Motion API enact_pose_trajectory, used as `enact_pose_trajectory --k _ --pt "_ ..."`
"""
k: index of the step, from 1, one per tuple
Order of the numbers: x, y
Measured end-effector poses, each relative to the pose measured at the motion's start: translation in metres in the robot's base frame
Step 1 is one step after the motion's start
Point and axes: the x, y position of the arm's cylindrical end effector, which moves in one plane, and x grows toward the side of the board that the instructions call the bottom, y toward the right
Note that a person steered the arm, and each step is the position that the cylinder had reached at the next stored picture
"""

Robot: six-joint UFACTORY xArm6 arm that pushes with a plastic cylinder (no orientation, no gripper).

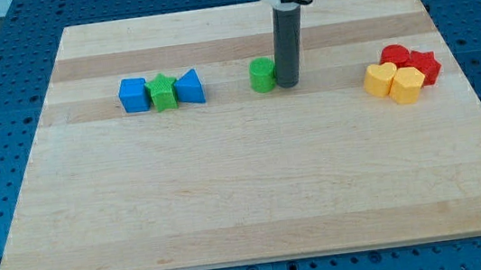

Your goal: Slightly move the green circle towards the left

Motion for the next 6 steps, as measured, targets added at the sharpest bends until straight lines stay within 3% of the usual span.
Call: enact_pose_trajectory --k 3,6 --pt "-0.035 -0.02" --pt "-0.016 -0.04"
